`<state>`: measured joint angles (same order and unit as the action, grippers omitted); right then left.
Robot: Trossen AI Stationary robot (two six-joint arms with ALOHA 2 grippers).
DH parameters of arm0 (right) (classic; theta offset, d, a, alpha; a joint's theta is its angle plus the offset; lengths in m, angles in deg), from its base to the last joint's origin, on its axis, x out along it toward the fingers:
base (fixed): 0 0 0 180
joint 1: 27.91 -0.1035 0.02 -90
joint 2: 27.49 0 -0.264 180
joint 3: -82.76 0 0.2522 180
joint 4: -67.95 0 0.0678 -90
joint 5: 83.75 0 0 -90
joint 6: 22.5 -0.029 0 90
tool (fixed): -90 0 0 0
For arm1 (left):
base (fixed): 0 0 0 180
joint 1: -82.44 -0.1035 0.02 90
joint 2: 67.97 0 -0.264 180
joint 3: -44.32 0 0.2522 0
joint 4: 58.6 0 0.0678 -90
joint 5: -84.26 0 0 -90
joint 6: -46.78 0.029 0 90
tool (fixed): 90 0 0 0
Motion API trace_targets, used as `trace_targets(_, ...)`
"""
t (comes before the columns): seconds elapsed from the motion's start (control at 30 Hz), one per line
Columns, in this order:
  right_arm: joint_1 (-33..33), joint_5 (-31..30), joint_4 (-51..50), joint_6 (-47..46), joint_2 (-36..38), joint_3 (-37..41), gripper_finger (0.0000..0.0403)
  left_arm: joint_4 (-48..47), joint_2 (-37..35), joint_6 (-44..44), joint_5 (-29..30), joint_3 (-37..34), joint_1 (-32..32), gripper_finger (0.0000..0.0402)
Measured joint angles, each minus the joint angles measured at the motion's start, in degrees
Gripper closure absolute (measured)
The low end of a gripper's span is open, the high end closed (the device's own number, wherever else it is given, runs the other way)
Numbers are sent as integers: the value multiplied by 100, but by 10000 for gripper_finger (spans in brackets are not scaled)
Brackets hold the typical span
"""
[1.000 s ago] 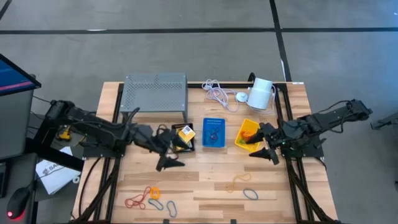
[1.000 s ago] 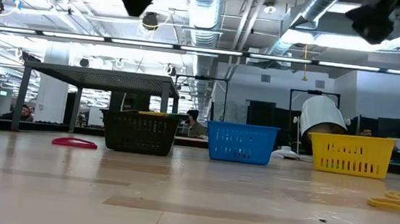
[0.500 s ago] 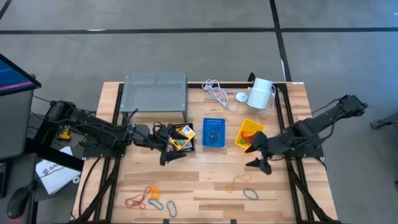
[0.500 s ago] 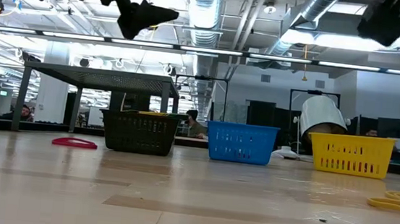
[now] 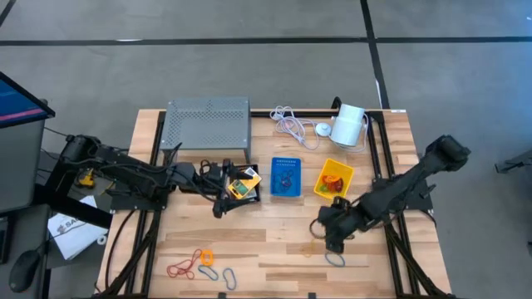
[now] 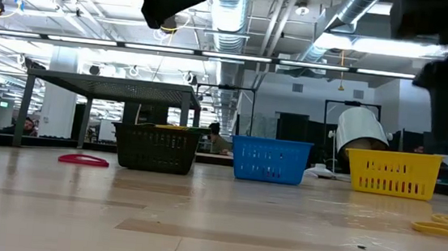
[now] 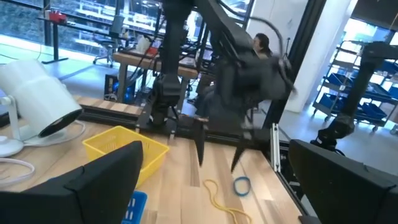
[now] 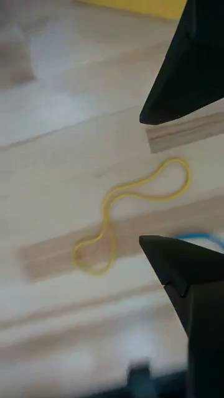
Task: Pick & Place Office Desk Supplies
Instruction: Put the yellow rubber band into the blue basket
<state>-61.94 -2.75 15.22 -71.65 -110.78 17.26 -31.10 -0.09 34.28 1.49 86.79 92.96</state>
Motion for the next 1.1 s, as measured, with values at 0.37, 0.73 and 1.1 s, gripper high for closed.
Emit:
trace_targets(0.37,-42,-101,-375,155,-1931,-658,101,-20,0,-16,1,0,0,5)
trace_targets(0.73,-7,-54,-453,109,-2277,-776,119,-66,0,-16,1,0,0,5)
trace_targets(1.1,-16,98,-219,-144,-2249,-761,336,-142,-1,-16,1,2,0,5)
